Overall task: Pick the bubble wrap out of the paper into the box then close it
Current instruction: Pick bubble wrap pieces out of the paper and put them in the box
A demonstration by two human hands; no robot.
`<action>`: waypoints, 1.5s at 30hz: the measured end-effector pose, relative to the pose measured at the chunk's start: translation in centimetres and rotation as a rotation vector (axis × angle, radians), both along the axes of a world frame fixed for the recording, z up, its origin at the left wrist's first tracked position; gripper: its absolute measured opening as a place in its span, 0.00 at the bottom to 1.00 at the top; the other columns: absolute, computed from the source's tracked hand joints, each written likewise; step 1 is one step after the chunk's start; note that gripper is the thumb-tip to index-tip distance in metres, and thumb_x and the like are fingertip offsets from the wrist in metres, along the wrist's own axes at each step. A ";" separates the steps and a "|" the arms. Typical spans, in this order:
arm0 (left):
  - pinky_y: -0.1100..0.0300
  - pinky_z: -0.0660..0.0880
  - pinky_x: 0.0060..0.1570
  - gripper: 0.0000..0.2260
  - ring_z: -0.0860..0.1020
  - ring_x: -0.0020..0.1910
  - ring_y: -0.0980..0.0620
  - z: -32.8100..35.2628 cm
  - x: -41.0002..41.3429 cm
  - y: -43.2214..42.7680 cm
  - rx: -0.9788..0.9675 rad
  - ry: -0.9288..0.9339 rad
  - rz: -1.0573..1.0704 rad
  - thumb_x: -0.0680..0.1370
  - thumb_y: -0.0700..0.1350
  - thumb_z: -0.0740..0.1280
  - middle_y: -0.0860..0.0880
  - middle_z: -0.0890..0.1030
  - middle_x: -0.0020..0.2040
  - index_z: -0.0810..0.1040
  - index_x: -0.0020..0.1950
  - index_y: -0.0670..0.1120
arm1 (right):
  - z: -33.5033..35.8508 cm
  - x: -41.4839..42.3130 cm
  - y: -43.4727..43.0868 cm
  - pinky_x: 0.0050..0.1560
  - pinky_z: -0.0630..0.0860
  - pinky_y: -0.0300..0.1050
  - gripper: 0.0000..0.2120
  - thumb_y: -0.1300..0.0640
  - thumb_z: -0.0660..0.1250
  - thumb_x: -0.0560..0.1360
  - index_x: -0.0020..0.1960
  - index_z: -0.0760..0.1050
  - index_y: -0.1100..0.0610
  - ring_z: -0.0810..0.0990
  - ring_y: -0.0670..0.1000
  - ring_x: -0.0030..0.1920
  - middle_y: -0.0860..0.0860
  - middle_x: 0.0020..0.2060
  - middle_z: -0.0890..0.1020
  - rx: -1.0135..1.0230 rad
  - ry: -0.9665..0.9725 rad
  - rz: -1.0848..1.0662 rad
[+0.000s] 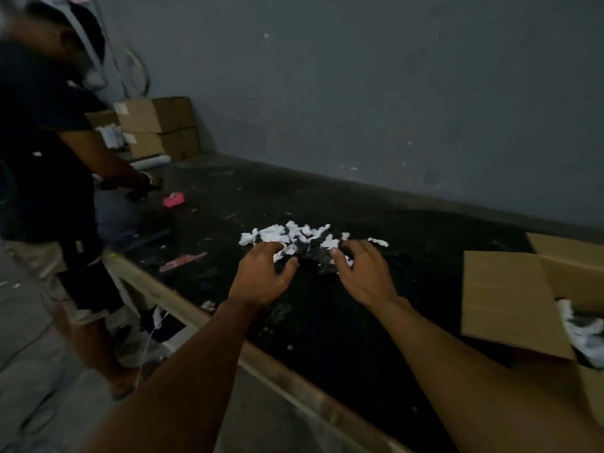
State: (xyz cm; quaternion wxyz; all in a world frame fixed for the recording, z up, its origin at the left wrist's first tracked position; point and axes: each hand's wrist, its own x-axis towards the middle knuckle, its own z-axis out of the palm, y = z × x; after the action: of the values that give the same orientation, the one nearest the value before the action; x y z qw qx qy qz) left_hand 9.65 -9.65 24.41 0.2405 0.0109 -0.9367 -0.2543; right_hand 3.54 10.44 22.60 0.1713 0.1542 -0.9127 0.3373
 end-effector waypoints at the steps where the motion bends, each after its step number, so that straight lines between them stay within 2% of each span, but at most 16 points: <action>1: 0.58 0.72 0.58 0.20 0.76 0.57 0.50 -0.2 0.3 -1.4 0.009 -0.011 0.012 0.76 0.55 0.66 0.46 0.78 0.58 0.76 0.63 0.44 | -0.3 0.1 -1.5 0.61 0.71 0.47 0.19 0.44 0.60 0.79 0.59 0.76 0.58 0.75 0.55 0.59 0.55 0.55 0.78 0.004 -0.007 0.016; 8: 0.64 0.67 0.53 0.16 0.75 0.56 0.52 -2.3 0.0 -8.6 0.078 -0.036 0.098 0.78 0.51 0.66 0.47 0.77 0.58 0.75 0.62 0.45 | -1.5 -1.2 -9.8 0.61 0.71 0.47 0.20 0.43 0.59 0.79 0.61 0.75 0.57 0.74 0.53 0.60 0.54 0.58 0.77 0.093 -0.042 0.100; 12: 0.65 0.66 0.52 0.13 0.76 0.54 0.52 -3.3 -1.8 -11.1 0.039 -0.002 0.097 0.78 0.46 0.66 0.44 0.78 0.57 0.76 0.61 0.42 | -2.5 -3.9 -12.5 0.60 0.71 0.47 0.21 0.43 0.59 0.79 0.61 0.75 0.57 0.74 0.53 0.59 0.54 0.57 0.77 0.087 -0.043 0.107; 18: 0.62 0.70 0.54 0.12 0.76 0.54 0.51 -4.2 -8.0 -14.5 0.004 -0.033 0.099 0.79 0.44 0.64 0.45 0.77 0.58 0.75 0.62 0.43 | -4.2 -10.5 -15.9 0.62 0.70 0.48 0.21 0.42 0.59 0.79 0.64 0.73 0.56 0.73 0.55 0.62 0.54 0.61 0.76 0.053 -0.074 0.115; 21: 0.65 0.67 0.51 0.11 0.75 0.52 0.54 -4.1 -12.1 -15.8 -0.011 -0.052 0.113 0.79 0.43 0.63 0.44 0.78 0.56 0.76 0.60 0.42 | -4.8 -14.1 -17.2 0.63 0.69 0.48 0.21 0.43 0.60 0.79 0.64 0.73 0.56 0.72 0.55 0.64 0.54 0.62 0.76 0.043 -0.107 0.120; 25: 0.59 0.70 0.56 0.13 0.77 0.55 0.48 -4.3 -17.4 -16.5 -0.002 -0.068 0.104 0.79 0.43 0.63 0.43 0.78 0.58 0.76 0.62 0.42 | -5.6 -18.1 -18.3 0.62 0.67 0.46 0.19 0.45 0.61 0.79 0.64 0.73 0.56 0.72 0.54 0.64 0.53 0.62 0.76 0.044 -0.145 0.126; 29: 0.57 0.73 0.56 0.13 0.77 0.55 0.47 -5.6 -22.0 -16.9 -0.004 -0.103 0.057 0.79 0.44 0.63 0.43 0.78 0.59 0.76 0.63 0.42 | -7.1 -21.1 -19.3 0.62 0.68 0.46 0.19 0.45 0.61 0.79 0.64 0.73 0.56 0.71 0.55 0.64 0.54 0.62 0.75 0.040 -0.180 0.095; 32: 0.55 0.74 0.52 0.11 0.78 0.52 0.46 -7.0 -25.5 -17.8 0.009 -0.130 0.014 0.79 0.43 0.64 0.43 0.78 0.56 0.77 0.60 0.42 | -8.6 -23.1 -20.1 0.63 0.67 0.46 0.19 0.46 0.61 0.79 0.64 0.73 0.55 0.71 0.54 0.65 0.54 0.63 0.75 0.036 -0.192 0.049; 37: 0.55 0.75 0.50 0.11 0.78 0.51 0.46 -10.5 -31.8 -20.1 -0.020 -0.158 -0.134 0.79 0.42 0.62 0.43 0.79 0.54 0.78 0.59 0.42 | -11.9 -26.1 -21.9 0.58 0.67 0.42 0.17 0.48 0.62 0.79 0.62 0.75 0.56 0.72 0.54 0.62 0.54 0.60 0.76 0.062 -0.186 -0.075; 42: 0.52 0.75 0.54 0.11 0.79 0.52 0.45 -13.5 -37.1 -23.6 0.023 -0.169 -0.274 0.78 0.40 0.64 0.43 0.80 0.54 0.79 0.58 0.42 | -15.1 -27.6 -25.2 0.61 0.72 0.49 0.12 0.53 0.65 0.77 0.58 0.76 0.57 0.73 0.58 0.61 0.56 0.57 0.76 0.073 -0.163 -0.202; 45: 0.49 0.77 0.52 0.10 0.80 0.50 0.42 -15.4 -39.1 -25.8 0.003 -0.155 -0.344 0.75 0.38 0.66 0.42 0.80 0.52 0.80 0.56 0.42 | -16.6 -27.5 -27.5 0.59 0.74 0.53 0.15 0.50 0.64 0.75 0.58 0.76 0.57 0.73 0.58 0.59 0.55 0.57 0.76 0.096 -0.113 -0.250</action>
State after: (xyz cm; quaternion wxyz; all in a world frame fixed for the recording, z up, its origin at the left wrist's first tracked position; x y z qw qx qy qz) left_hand -29.41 -35.42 9.02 0.1207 -0.1298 -0.9400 -0.2915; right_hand -23.95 -17.02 6.02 0.1529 0.0283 -0.9481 0.2772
